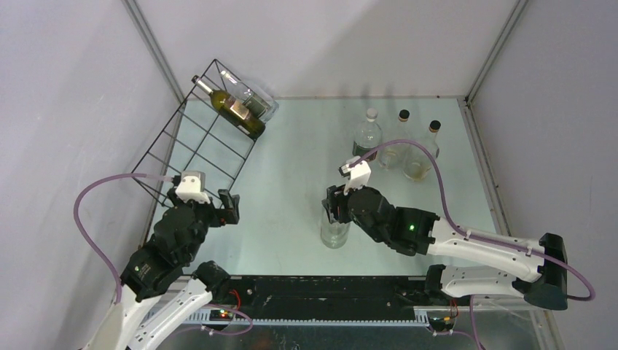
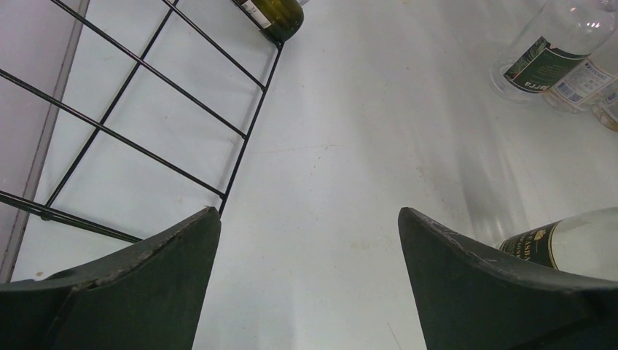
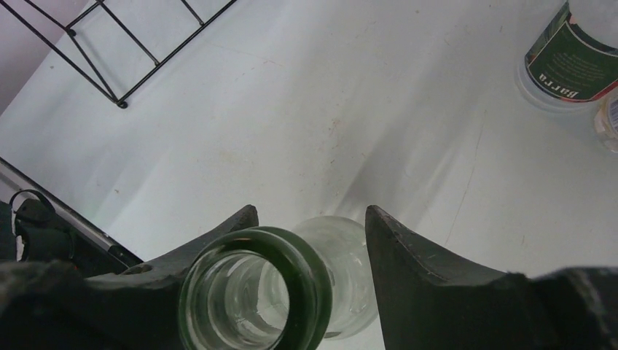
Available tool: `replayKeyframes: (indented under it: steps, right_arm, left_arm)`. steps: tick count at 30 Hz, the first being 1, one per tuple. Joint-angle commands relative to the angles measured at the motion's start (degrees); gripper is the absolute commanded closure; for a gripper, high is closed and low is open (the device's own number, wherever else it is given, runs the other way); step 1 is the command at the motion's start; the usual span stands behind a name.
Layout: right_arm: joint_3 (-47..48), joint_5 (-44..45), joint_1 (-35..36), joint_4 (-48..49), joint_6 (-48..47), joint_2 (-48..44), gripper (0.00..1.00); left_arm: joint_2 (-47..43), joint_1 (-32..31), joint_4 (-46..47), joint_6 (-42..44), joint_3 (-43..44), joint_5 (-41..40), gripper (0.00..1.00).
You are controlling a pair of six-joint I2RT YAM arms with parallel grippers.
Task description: Take the wine bottle off the wine rack
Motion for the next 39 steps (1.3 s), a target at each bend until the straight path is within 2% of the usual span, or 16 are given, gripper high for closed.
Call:
replayKeyframes:
  steps: [1, 6, 11, 16, 21, 26, 31, 34, 39]
  right_arm:
    - [2.3, 4.4, 0.3, 1.6, 0.1, 0.0, 0.43]
    - [2.3, 5.1, 0.3, 1.4, 0.1, -0.6, 0.52]
    - [2.3, 5.3, 0.2, 1.3, -0.6, -1.6, 0.75]
    - [2.3, 5.5, -1.0, -0.4, -0.3, -3.7, 0.85]
    - [2.3, 3.5, -5.6, -3.3, -2.0, -6.2, 0.95]
    - [2.3, 1.2, -12.0, -3.9, -5.5, -9.2, 0.98]
    - [2.3, -4.5, -23.2, -1.8, -8.5, -11.8, 0.99]
    - [2.3, -8.1, -30.6, 0.1, -10.0, -11.3, 1.0]
    - [2.3, -12.0, -39.0, 4.2, -12.4, -8.7, 1.0]
  left_arm:
    - [0.0, 0.4, 1.3, 1.2, -0.4, -0.5, 0.01]
    - [1.4, 0.4, 1.3, 1.3, -0.4, -0.8, 0.01]
    - [2.2, 0.4, 1.5, 1.5, -0.3, -0.6, 0.01]
    - [1.9, 0.4, 1.5, 1.5, -0.4, -1.0, 0.01]
    - [1.6, 0.4, 1.4, 1.4, -0.5, -1.4, 0.0]
    - [1.7, 0.4, 1.3, 1.3, -0.4, -1.8, 0.0]
    - [1.9, 0.4, 1.0, 1.1, -0.4, -2.1, 0.0]
    - [1.7, 0.4, 0.9, 1.1, -0.4, -2.1, 0.01]
    - [1.4, 0.4, 0.9, 1.0, -0.5, -2.3, 0.0]
